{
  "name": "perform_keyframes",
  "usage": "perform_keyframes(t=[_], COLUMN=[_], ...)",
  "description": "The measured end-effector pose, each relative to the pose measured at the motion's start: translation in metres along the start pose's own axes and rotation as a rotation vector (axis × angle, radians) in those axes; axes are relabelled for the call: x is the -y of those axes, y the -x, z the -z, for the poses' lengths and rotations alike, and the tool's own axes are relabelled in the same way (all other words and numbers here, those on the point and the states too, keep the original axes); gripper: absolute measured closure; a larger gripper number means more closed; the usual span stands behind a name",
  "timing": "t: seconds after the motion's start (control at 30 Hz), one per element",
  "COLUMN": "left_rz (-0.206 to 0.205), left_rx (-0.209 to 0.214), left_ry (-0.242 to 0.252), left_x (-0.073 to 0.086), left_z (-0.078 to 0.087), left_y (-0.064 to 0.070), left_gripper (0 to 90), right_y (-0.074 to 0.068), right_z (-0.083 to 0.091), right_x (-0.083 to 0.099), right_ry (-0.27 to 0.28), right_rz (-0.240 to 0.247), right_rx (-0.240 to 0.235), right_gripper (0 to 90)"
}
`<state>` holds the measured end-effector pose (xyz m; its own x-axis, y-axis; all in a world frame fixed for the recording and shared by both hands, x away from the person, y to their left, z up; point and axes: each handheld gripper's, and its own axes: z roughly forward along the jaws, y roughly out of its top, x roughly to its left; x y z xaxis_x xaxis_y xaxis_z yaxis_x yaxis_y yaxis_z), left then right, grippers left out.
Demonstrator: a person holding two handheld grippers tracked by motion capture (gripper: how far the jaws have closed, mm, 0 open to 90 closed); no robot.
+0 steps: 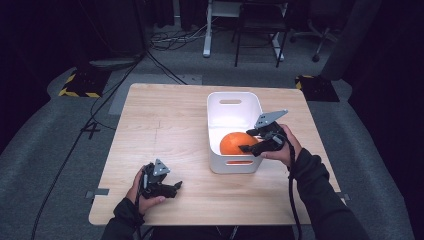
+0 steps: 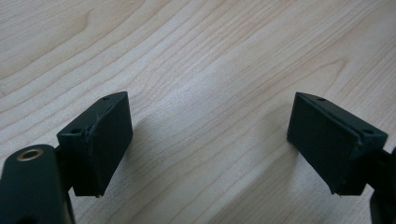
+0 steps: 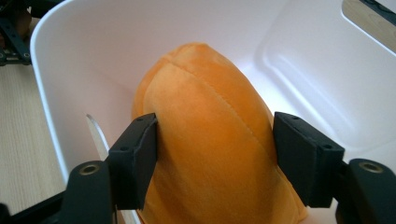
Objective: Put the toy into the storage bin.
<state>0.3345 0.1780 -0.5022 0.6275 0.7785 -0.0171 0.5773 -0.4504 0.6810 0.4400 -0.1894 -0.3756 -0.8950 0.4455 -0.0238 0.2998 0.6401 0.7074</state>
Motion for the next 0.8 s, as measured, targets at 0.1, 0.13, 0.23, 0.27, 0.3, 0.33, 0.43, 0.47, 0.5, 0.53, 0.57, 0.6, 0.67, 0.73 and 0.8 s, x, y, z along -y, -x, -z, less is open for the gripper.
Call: perform_keyframes(t=[0.1,0.13,0.23,0.27,0.3,0.33,0.43,0.47,0.5,0.53,0.57,0.6,0.67,0.73,0.8], left_rz=[-0.001,-0.001,-0.002,-0.004,-0.001,-0.001,0.002,-0.001,-0.001,0.0,0.0,-0.003,0.001,0.002,-0.003], left_rx=[-0.003,-0.003,-0.003,-0.002,-0.004,-0.004,-0.002,-0.004,-0.004,-0.001,-0.001,-0.002,-0.001,-0.003,-0.001], left_ry=[0.002,0.002,0.003,0.001,0.001,0.001,0.0,0.001,0.001,0.002,0.002,0.001,0.001,0.0,0.002], left_x=[0.0,0.0,0.0,0.0,0.0,0.0,0.0,0.0,0.0,0.0,0.0,0.0,0.0,0.0,0.0], left_z=[0.0,0.0,0.0,0.0,0.0,0.0,0.0,0.0,0.0,0.0,0.0,0.0,0.0,0.0,0.0], left_y=[0.0,0.0,0.0,0.0,0.0,0.0,0.0,0.0,0.0,0.0,0.0,0.0,0.0,0.0,0.0], left_gripper=[14.6,14.5,14.6,14.6,14.6,14.6,14.5,14.6,14.6,14.6,14.6,14.6,14.6,14.5,14.6], right_y=[0.001,0.001,0.001,0.001,0.0,0.0,-0.001,-0.001,-0.001,-0.001,-0.001,-0.001,-0.001,-0.001,0.0], right_z=[0.002,0.003,0.004,0.004,0.004,0.004,0.006,0.007,0.007,0.008,0.008,0.009,0.01,0.011,0.011], right_x=[0.001,0.001,0.001,0.001,0.001,0.001,0.001,0.002,0.002,0.002,0.002,0.003,0.004,0.005,0.006], right_ry=[0.004,-0.001,0.009,0.014,0.017,0.017,0.03,0.046,0.046,0.053,0.053,0.073,0.085,0.088,0.088], right_rz=[0.003,-0.001,0.004,0.002,-0.001,-0.001,0.007,0.01,0.01,0.014,0.014,0.02,0.007,0.003,0.002], right_rx=[-0.002,0.001,0.002,0.003,0.004,0.004,0.011,0.016,0.016,0.027,0.027,0.045,0.052,0.053,0.061], right_gripper=[32.3,32.3,32.3,32.3,31.8,31.8,31.7,31.3,31.3,31.0,31.0,29.2,28.6,27.9,26.2])
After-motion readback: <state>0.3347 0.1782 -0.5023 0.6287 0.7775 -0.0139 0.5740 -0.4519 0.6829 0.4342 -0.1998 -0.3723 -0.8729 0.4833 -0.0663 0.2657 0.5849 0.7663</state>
